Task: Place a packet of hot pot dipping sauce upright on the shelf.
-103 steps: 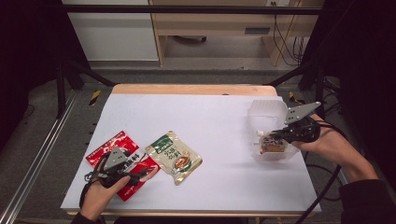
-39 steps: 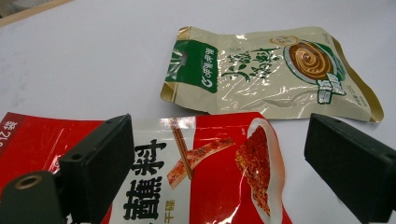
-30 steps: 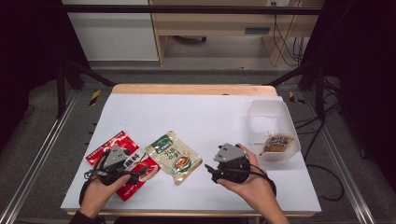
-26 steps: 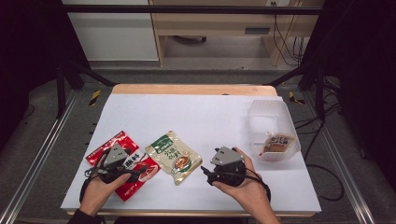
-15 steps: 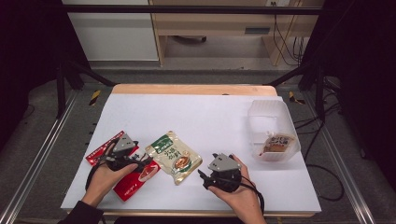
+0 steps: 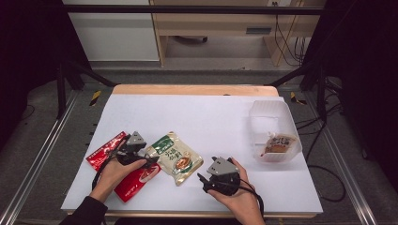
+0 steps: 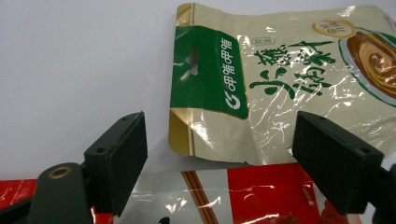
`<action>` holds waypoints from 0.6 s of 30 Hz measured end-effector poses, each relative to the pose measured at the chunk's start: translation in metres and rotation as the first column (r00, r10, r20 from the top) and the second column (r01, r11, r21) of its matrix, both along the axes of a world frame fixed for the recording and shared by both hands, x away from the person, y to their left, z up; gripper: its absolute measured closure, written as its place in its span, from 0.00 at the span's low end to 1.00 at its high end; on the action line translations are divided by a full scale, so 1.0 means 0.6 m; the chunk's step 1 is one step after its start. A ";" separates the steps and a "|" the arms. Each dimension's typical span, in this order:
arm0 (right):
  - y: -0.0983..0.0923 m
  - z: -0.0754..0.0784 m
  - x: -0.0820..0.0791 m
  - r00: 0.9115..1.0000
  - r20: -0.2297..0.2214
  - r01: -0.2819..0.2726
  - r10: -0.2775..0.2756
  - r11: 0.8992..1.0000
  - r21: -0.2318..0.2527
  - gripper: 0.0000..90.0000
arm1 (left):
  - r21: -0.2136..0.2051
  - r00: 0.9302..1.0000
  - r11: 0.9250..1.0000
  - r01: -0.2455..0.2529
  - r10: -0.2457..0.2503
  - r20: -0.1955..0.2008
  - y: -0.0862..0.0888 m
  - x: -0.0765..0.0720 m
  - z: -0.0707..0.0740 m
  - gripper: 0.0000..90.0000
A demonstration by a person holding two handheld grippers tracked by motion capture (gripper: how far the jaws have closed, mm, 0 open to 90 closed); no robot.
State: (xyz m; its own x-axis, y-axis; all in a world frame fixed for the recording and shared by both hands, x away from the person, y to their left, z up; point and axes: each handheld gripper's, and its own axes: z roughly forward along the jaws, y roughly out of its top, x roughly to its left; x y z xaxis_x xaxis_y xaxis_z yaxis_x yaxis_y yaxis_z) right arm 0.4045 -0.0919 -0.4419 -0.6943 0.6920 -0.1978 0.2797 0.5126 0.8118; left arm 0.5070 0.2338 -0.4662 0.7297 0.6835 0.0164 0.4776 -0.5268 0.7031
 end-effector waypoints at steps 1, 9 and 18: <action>0.000 0.000 0.000 1.000 0.000 -0.001 0.001 1.000 0.001 0.31 | 0.000 1.000 1.000 0.000 0.000 0.000 0.000 0.000 0.000 0.20; -0.001 -0.002 -0.001 1.000 -0.004 -0.011 0.011 1.000 -0.007 0.31 | -0.031 0.999 0.999 -0.020 0.019 -0.028 -0.006 0.006 -0.003 0.27; 0.001 -0.002 -0.001 1.000 -0.004 -0.009 0.009 1.000 -0.012 0.31 | -0.066 1.000 0.998 -0.006 0.004 -0.026 -0.010 -0.004 0.009 0.38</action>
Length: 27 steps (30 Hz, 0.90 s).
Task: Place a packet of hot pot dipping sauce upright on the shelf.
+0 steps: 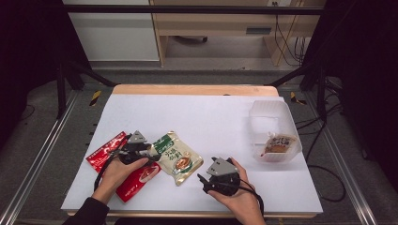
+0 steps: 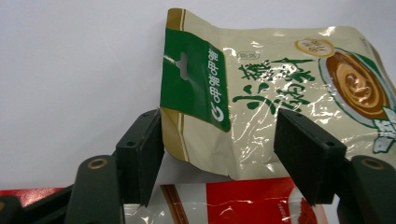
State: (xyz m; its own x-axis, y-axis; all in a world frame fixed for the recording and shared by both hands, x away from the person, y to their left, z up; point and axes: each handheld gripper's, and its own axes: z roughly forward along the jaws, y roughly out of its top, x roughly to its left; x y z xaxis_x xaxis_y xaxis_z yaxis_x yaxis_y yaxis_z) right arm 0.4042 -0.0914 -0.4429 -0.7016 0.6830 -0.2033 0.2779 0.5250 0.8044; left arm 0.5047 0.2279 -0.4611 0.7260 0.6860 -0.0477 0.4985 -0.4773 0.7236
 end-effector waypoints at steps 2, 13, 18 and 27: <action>0.000 0.001 0.000 1.000 0.001 -0.001 0.001 1.000 0.000 0.31 | 0.001 1.000 1.000 0.013 -0.013 0.002 -0.002 -0.004 0.003 0.42; -0.001 -0.001 0.000 1.000 0.003 -0.005 0.005 1.000 -0.008 0.30 | 0.066 1.000 0.998 0.013 -0.014 0.017 -0.026 -0.004 -0.002 0.62; -0.002 -0.001 0.001 1.000 0.006 -0.003 0.003 1.000 -0.009 0.31 | 0.092 1.000 0.995 -0.025 0.023 0.018 -0.025 0.000 -0.005 0.76; -0.001 -0.002 -0.001 1.000 0.010 -0.005 0.005 1.000 -0.019 0.30 | 0.077 1.000 0.997 -0.012 0.010 0.025 -0.028 -0.005 0.002 0.99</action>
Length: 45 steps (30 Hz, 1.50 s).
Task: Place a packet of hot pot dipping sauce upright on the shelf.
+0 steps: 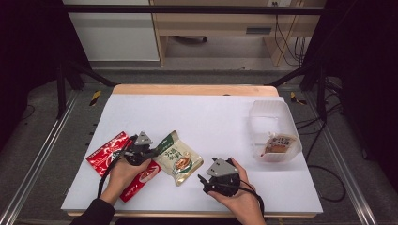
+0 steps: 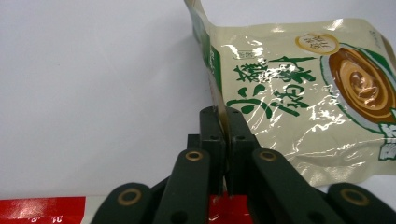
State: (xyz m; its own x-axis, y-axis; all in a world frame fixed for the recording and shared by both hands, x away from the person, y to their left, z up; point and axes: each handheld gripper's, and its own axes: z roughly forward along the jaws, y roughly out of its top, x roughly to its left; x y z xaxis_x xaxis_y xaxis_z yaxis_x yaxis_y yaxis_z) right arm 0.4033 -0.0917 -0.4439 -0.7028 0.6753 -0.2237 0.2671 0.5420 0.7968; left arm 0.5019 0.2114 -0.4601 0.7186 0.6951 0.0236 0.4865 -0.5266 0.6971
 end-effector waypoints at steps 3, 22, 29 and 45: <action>0.000 0.000 0.000 1.000 0.001 0.002 -0.002 1.000 -0.003 0.30 | 0.014 1.000 1.000 0.005 -0.005 0.015 -0.002 -0.002 0.003 1.00; -0.004 -0.005 0.001 1.000 0.003 0.010 -0.010 1.000 -0.029 0.29 | 0.006 0.988 0.998 0.068 -0.068 0.140 -0.022 -0.029 0.059 1.00; -0.004 -0.004 0.002 1.000 0.008 0.017 -0.017 0.999 -0.039 0.28 | -0.016 0.980 0.995 0.099 -0.095 0.173 -0.025 -0.038 0.084 1.00; -0.008 0.012 0.003 0.999 0.015 0.042 -0.041 0.997 -0.060 0.23 | -0.006 0.936 0.965 0.263 -0.254 0.244 -0.053 -0.061 0.153 1.00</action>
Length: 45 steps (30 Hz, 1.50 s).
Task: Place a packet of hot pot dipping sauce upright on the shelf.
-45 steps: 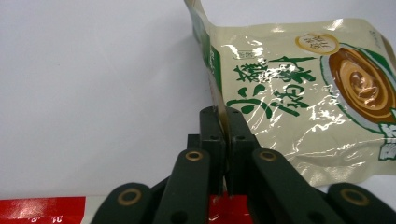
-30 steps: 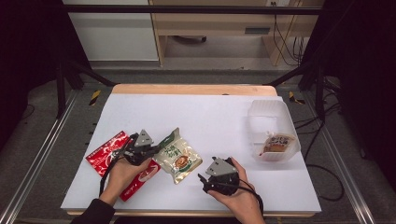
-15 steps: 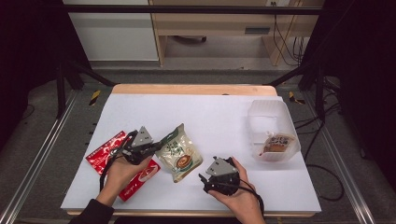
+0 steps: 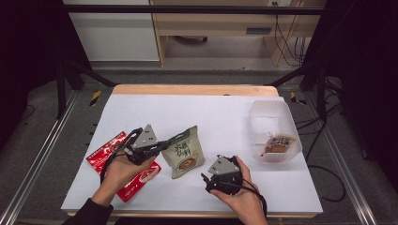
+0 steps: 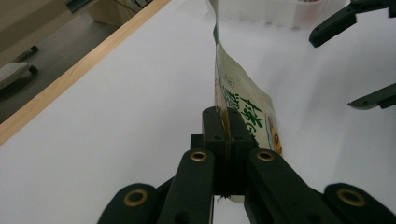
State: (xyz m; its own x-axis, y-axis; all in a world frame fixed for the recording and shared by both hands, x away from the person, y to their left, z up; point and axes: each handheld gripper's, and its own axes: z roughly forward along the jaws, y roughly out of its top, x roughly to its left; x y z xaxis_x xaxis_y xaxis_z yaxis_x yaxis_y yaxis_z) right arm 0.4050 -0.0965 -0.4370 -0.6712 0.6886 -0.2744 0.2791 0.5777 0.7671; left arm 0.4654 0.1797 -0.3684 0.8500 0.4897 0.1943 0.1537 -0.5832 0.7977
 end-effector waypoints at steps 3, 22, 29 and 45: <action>0.001 0.007 0.002 1.000 0.004 -0.006 0.006 1.000 -0.009 0.21 | 0.001 1.000 1.000 0.020 -0.020 0.006 -0.001 0.002 0.007 1.00; 0.000 0.076 0.027 0.992 -0.066 -0.120 0.111 0.982 -0.148 0.18 | 0.004 0.997 0.997 0.078 -0.078 0.004 0.003 -0.003 0.016 1.00; -0.003 0.107 0.038 0.987 -0.076 -0.155 0.143 0.968 -0.197 0.25 | 0.013 0.996 0.996 0.092 -0.092 0.011 -0.003 -0.006 0.018 1.00; 0.011 0.170 0.069 0.963 -0.155 -0.260 0.222 0.920 -0.295 0.38 | 0.023 0.991 0.991 0.134 -0.135 0.020 -0.008 -0.011 0.024 1.00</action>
State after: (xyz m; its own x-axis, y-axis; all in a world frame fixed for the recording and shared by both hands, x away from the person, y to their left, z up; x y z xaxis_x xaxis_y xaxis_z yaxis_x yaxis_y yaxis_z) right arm 0.4462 -0.0900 -0.3350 -0.8462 0.3950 -0.3577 0.1775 0.8418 0.5097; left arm 0.4586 0.1748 -0.3542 0.9034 0.3665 0.2224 0.0557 -0.6147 0.7868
